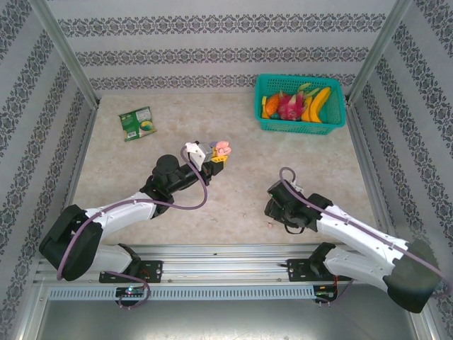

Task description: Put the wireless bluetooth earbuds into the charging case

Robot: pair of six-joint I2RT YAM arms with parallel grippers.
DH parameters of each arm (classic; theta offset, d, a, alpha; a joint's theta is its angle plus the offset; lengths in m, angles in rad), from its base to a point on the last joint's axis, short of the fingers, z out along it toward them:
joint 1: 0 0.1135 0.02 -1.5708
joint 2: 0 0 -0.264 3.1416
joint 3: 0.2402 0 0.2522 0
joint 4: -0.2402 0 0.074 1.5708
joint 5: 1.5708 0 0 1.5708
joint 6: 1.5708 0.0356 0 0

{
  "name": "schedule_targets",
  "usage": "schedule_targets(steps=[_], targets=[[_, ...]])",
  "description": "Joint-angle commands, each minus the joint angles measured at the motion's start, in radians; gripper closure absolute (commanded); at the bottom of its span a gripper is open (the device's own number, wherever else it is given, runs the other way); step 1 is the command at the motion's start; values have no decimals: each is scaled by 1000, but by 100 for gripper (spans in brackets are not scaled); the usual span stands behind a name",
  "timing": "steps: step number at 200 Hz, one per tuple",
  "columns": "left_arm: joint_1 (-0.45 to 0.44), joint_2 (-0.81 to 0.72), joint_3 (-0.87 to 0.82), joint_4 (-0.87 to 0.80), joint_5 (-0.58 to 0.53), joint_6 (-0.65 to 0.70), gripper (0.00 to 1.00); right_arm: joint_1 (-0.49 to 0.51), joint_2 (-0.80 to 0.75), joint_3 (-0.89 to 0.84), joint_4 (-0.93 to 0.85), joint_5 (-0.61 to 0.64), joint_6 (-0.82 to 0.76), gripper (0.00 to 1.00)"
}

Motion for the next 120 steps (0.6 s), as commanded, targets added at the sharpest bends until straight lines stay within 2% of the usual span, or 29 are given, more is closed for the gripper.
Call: schedule_targets(steps=[1,61,120], targets=[[11,-29,-4,4,-5,4,100,47,47,-24,-17,64,65,49],[10,-28,8,-6,-1,0,100,116,188,-19,31,86,82,58],[11,-28,12,-16,-3,4,100,127,245,-15,78,66,71,59]])
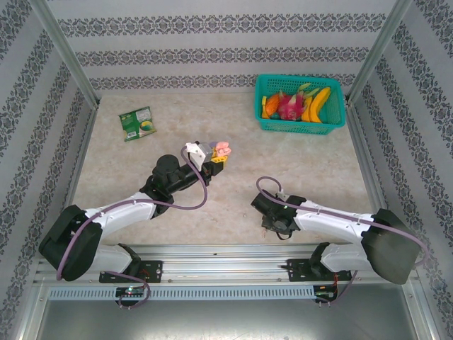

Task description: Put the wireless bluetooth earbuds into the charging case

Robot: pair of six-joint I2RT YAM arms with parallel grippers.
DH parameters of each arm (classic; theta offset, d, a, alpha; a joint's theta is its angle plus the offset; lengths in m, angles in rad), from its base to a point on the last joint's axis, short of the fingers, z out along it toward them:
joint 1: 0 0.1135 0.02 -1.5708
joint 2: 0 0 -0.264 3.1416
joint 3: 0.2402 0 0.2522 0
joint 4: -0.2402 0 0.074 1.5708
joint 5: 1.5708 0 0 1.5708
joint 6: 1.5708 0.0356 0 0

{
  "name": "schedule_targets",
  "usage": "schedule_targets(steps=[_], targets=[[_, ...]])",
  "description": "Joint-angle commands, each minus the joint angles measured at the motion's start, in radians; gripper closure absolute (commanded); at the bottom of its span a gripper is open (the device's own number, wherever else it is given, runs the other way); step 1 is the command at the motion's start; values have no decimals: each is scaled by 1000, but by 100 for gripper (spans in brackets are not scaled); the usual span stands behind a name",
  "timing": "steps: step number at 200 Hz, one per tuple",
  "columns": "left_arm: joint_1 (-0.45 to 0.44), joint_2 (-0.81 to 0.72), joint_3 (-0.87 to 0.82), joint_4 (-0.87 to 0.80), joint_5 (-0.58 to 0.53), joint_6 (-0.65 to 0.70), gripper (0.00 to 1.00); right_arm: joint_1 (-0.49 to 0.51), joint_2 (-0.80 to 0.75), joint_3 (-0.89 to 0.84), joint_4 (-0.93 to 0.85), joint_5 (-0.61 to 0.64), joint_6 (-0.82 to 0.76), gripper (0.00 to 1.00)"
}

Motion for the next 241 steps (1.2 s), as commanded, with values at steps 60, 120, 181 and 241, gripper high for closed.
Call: schedule_targets(steps=[60,120,181,241], targets=[[11,-21,10,2,-3,5,100,41,-121,3,-19,27,35,57],[10,-15,8,10,-5,2,100,87,-162,-1,-51,0,85,56],[13,-29,-2,7,-8,7,100,146,0,29,-17,2,98,56],[13,-38,-6,3,-11,10,100,171,52,36,16,-2,108,59]])
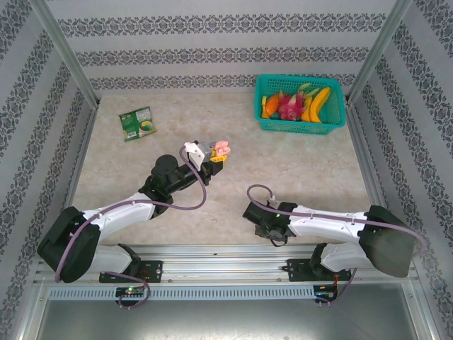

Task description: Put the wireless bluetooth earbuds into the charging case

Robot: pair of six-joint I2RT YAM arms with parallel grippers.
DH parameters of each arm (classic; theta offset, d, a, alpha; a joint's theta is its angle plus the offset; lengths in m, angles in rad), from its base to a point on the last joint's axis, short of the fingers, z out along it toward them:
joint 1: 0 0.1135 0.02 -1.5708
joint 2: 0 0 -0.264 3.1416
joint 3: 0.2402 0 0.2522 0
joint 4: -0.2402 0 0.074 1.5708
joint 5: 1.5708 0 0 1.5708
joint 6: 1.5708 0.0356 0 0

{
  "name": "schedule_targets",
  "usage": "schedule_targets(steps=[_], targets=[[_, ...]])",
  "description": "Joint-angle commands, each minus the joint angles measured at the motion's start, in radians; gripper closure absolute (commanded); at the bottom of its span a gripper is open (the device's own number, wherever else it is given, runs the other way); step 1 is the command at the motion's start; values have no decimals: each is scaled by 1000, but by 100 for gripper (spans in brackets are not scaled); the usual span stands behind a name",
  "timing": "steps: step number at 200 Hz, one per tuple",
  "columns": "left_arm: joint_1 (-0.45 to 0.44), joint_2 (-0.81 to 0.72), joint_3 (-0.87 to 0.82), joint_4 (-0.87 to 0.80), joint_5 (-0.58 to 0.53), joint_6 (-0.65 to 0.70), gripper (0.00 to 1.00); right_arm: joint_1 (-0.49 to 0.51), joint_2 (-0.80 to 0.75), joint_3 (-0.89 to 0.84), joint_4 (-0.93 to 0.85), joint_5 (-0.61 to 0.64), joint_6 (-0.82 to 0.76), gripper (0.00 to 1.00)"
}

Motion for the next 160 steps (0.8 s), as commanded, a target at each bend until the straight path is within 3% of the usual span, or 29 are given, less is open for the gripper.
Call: schedule_targets(steps=[1,160], targets=[[13,-22,-6,3,-8,10,100,15,18,24,11,6,20,59],[14,-15,0,1,-5,4,100,50,68,18,93,-7,51,80]])
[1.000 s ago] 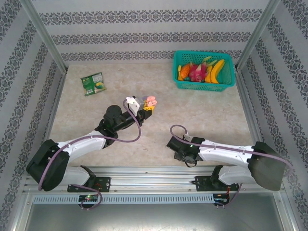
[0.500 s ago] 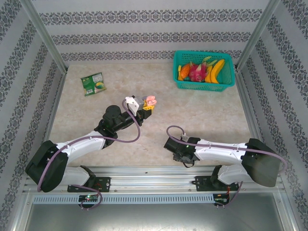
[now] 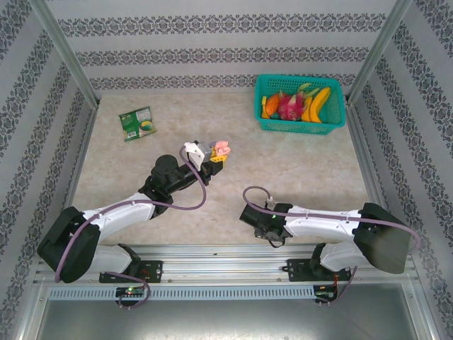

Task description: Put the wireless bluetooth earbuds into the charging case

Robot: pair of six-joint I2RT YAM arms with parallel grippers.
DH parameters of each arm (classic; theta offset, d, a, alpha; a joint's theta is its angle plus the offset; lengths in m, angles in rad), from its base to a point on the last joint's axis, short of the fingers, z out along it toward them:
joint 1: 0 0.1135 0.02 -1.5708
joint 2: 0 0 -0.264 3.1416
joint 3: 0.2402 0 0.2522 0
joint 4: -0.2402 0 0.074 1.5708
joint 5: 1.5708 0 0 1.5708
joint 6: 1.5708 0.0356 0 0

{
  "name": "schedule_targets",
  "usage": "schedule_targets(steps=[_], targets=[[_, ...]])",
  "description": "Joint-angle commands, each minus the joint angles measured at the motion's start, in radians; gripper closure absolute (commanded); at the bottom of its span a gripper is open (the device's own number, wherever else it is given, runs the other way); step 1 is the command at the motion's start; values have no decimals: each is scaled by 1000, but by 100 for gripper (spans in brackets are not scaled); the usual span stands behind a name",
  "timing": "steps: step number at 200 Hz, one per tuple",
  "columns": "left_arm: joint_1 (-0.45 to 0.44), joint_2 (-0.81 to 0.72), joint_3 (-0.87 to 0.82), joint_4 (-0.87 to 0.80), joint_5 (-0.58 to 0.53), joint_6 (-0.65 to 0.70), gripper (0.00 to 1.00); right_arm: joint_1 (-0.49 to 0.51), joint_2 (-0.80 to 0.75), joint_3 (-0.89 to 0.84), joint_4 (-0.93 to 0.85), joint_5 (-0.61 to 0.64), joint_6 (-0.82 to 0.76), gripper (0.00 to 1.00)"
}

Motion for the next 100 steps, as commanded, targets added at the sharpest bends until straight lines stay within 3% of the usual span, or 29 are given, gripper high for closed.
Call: schedule_targets(steps=[1,100], targets=[[14,-16,1,1,-5,5,100,17,28,0,105,-34,25,80],[14,-13,2,2,-5,-5,100,-42,31,58,152,13,-38,85]])
